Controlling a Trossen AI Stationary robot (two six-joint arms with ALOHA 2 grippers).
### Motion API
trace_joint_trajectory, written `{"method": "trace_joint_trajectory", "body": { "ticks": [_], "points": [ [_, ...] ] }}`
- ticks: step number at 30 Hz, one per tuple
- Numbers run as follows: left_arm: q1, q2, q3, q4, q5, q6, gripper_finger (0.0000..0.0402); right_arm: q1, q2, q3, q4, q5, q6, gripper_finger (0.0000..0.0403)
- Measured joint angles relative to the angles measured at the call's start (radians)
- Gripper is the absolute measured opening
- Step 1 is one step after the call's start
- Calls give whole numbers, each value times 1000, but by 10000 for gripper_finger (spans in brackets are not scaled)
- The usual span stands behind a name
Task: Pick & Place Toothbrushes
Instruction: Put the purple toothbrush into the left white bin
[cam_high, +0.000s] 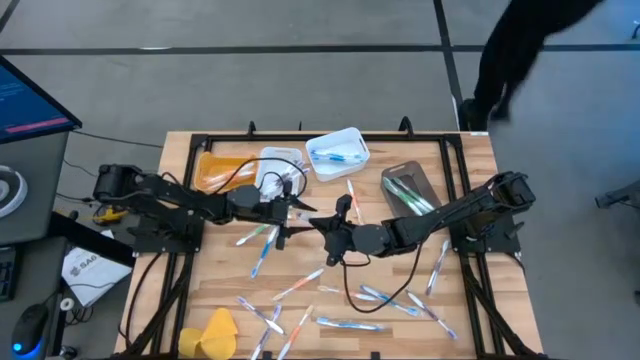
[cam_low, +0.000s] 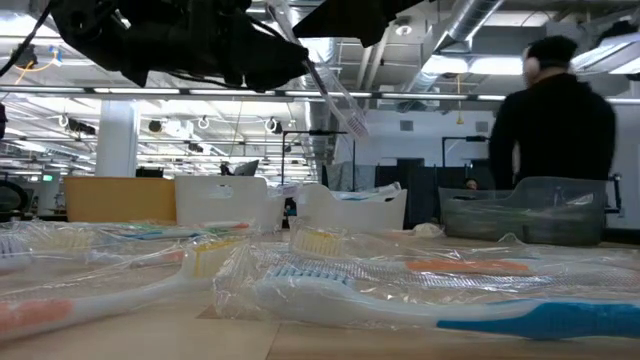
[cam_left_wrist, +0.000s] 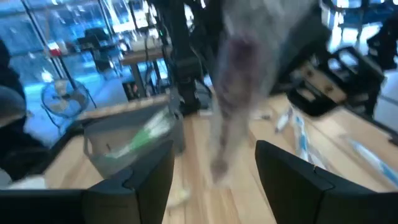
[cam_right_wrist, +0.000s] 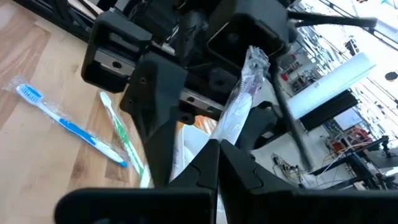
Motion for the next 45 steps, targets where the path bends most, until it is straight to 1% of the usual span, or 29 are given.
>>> {"method": "trace_joint_trajectory", "body": {
  "ticks": [4, 11, 17, 19, 22, 33, 34, 39, 41, 45],
  "points": [
    [0, 25, 0, 62, 0, -21, 219, -4, 0, 0, 6, 0, 0, 0],
    [0, 71, 0, 73, 0, -21, 219, -4, 0, 0, 6, 0, -1, 0],
    [0, 74, 0, 102, 1, -21, 215, -5, 0, -1, 6, -1, -1, 0],
    [0, 72, 0, 115, 1, -21, 203, -5, 0, -1, 6, -1, -2, 0],
    [0, 72, 0, 118, 2, -14, 174, -5, 0, -1, 7, -1, -3, 0],
    [1, 73, 0, 117, 4, -10, 20, -5, 0, -1, -10, -2, -3, 0],
    [1, 73, 0, 115, 4, -10, 15, -5, 0, -1, -14, -2, 0, 0],
    [1, 73, 0, 110, -1, -10, 18, -6, 0, -1, -44, -1, 39, 7],
    [1, 73, 0, 112, -2, -10, 14, 2, 1, -1, -60, 27, 39, 23],
    [4, 73, 0, 111, 1, -10, 14, 29, 1, -1, -82, 144, 26, 73]
  ]
}}
